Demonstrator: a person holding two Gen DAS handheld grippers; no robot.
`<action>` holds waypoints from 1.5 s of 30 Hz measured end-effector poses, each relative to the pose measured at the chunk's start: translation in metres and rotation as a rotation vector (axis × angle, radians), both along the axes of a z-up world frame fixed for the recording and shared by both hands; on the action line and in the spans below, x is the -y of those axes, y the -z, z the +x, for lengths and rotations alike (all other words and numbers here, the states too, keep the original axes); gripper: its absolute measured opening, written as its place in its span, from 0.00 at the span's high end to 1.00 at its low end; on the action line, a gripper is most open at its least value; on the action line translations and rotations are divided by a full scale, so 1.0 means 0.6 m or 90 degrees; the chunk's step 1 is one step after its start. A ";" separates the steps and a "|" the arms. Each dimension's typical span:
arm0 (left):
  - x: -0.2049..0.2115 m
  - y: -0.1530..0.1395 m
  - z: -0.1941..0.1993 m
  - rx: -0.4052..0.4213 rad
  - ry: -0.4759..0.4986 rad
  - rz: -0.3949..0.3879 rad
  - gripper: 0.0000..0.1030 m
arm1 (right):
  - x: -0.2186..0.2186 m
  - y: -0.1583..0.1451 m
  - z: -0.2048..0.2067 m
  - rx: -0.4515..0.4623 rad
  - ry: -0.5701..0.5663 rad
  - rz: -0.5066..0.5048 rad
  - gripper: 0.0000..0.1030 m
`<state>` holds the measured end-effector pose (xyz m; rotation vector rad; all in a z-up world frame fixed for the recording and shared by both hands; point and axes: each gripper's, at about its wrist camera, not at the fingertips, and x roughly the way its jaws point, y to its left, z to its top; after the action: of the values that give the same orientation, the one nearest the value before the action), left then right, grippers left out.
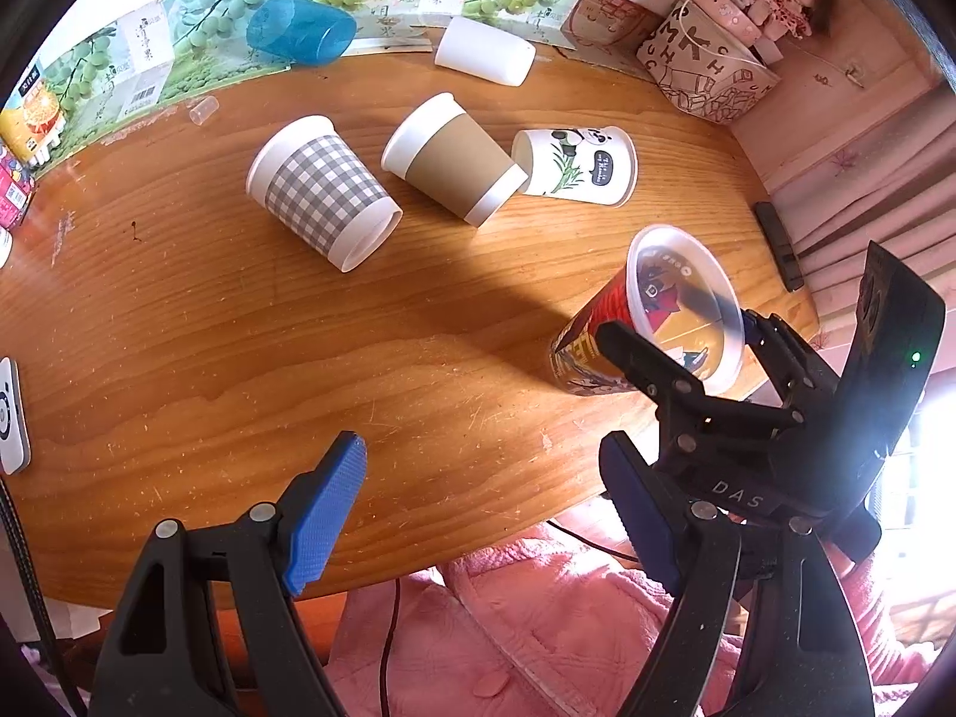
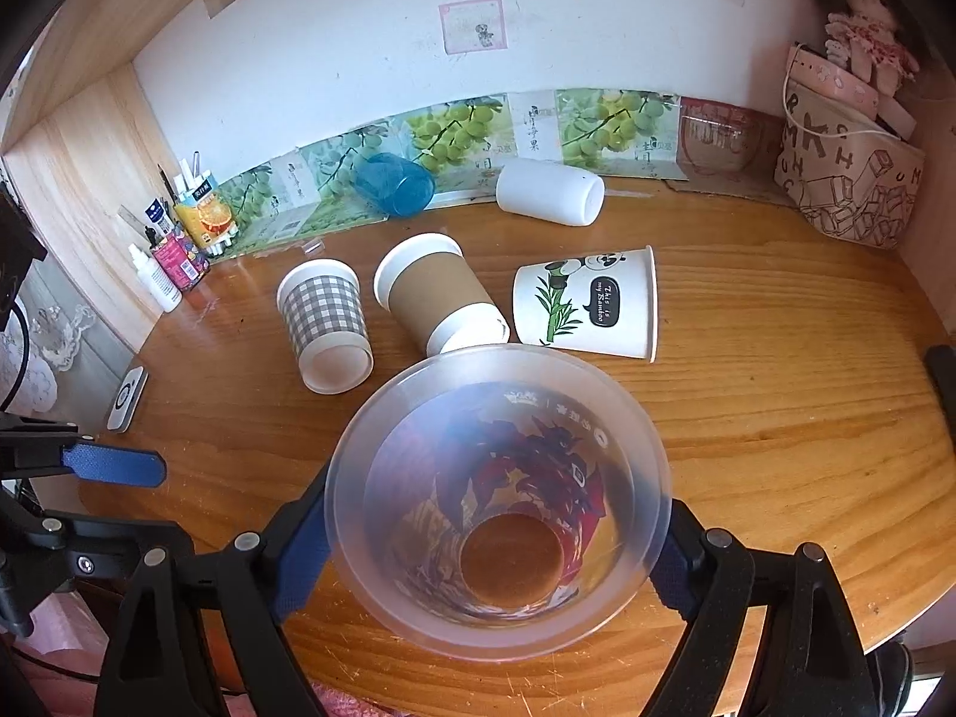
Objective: Flip cup upright
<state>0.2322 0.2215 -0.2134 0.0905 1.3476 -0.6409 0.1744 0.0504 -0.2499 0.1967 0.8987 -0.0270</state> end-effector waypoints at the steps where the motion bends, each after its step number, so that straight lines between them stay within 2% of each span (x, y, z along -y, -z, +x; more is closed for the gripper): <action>1: 0.001 -0.001 -0.001 0.002 0.003 -0.001 0.19 | 0.001 0.001 -0.002 -0.002 0.003 0.001 0.12; 11: -0.001 -0.012 -0.009 0.024 0.014 -0.008 0.19 | -0.007 0.017 -0.020 -0.015 0.011 -0.011 0.12; 21: 0.018 -0.011 -0.011 0.030 0.022 0.008 0.19 | -0.022 0.021 -0.064 -0.027 0.023 -0.049 0.11; 22: 0.022 -0.010 -0.013 0.026 0.020 0.009 0.19 | -0.022 0.021 -0.070 -0.031 0.023 -0.053 0.10; 23: 0.025 -0.008 -0.014 0.021 0.019 0.008 0.19 | -0.022 0.022 -0.076 -0.035 0.024 -0.055 0.02; 24: 0.027 -0.007 -0.016 0.018 0.017 0.008 0.19 | -0.018 0.023 -0.080 -0.039 0.025 -0.058 0.00; 27: 0.035 -0.004 -0.027 0.014 0.006 0.010 0.19 | -0.009 0.026 -0.096 -0.056 0.028 -0.065 0.00; 30: 0.041 0.000 -0.041 0.006 -0.013 0.011 0.19 | 0.004 0.025 -0.116 -0.069 0.032 -0.079 0.00; 33: 0.041 -0.002 -0.054 0.000 -0.044 -0.018 0.19 | 0.017 0.018 -0.138 -0.077 0.032 -0.081 0.00; 39: 0.026 -0.046 -0.092 0.037 -0.140 -0.074 0.17 | 0.028 -0.013 -0.178 -0.080 0.021 -0.089 0.00; 40: 0.022 -0.056 -0.099 0.044 -0.161 -0.075 0.13 | 0.028 -0.021 -0.183 -0.077 0.014 -0.097 0.00; 45: 0.028 -0.098 -0.134 0.102 -0.196 -0.050 0.12 | 0.021 -0.070 -0.205 -0.054 -0.048 -0.127 0.00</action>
<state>0.1520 0.2049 -0.1545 -0.1252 1.1503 -0.4165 0.0512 0.0380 -0.2078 -0.0249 0.9815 -0.0557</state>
